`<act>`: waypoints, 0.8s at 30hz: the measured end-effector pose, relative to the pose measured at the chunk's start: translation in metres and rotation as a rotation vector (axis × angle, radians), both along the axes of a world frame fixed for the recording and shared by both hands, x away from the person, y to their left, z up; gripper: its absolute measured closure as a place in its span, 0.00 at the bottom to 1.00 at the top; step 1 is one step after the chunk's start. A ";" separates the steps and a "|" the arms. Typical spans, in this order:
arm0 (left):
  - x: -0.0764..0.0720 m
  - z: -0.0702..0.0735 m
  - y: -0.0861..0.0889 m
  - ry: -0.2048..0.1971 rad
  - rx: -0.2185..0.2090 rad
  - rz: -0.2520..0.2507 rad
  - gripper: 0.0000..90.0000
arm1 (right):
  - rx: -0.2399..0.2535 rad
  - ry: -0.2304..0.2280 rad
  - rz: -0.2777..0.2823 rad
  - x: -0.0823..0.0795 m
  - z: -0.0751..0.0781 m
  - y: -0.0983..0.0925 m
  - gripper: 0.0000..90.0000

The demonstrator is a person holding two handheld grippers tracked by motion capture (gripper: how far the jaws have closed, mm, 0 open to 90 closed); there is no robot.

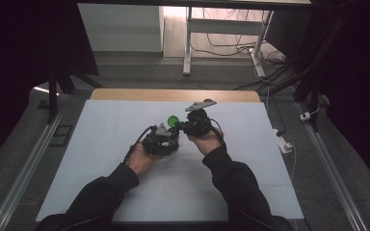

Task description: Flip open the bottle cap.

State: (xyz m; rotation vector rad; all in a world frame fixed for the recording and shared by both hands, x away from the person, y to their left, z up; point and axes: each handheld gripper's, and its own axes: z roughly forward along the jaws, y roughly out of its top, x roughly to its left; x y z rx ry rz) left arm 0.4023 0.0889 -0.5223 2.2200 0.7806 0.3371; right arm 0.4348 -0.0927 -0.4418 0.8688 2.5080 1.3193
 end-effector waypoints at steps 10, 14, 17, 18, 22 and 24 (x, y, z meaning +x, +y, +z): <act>0.000 -0.002 -0.002 -0.019 0.017 -0.001 0.58 | -0.007 -0.013 0.005 -0.005 0.003 -0.002 0.99; -0.001 -0.002 -0.005 -0.041 0.058 -0.016 0.56 | -0.007 -0.017 0.017 -0.009 0.006 -0.004 0.96; -0.002 -0.001 -0.005 -0.052 0.069 -0.013 0.54 | -0.006 -0.026 0.023 -0.013 0.009 -0.005 0.92; -0.002 0.000 -0.004 -0.048 0.068 -0.012 0.53 | -0.007 -0.029 0.024 -0.014 0.009 -0.005 0.91; -0.003 0.005 0.000 -0.045 0.045 0.001 0.48 | -0.016 -0.037 0.025 -0.019 0.012 -0.007 0.84; -0.004 0.008 0.002 -0.036 0.037 0.003 0.45 | -0.020 -0.043 0.023 -0.022 0.013 -0.008 0.80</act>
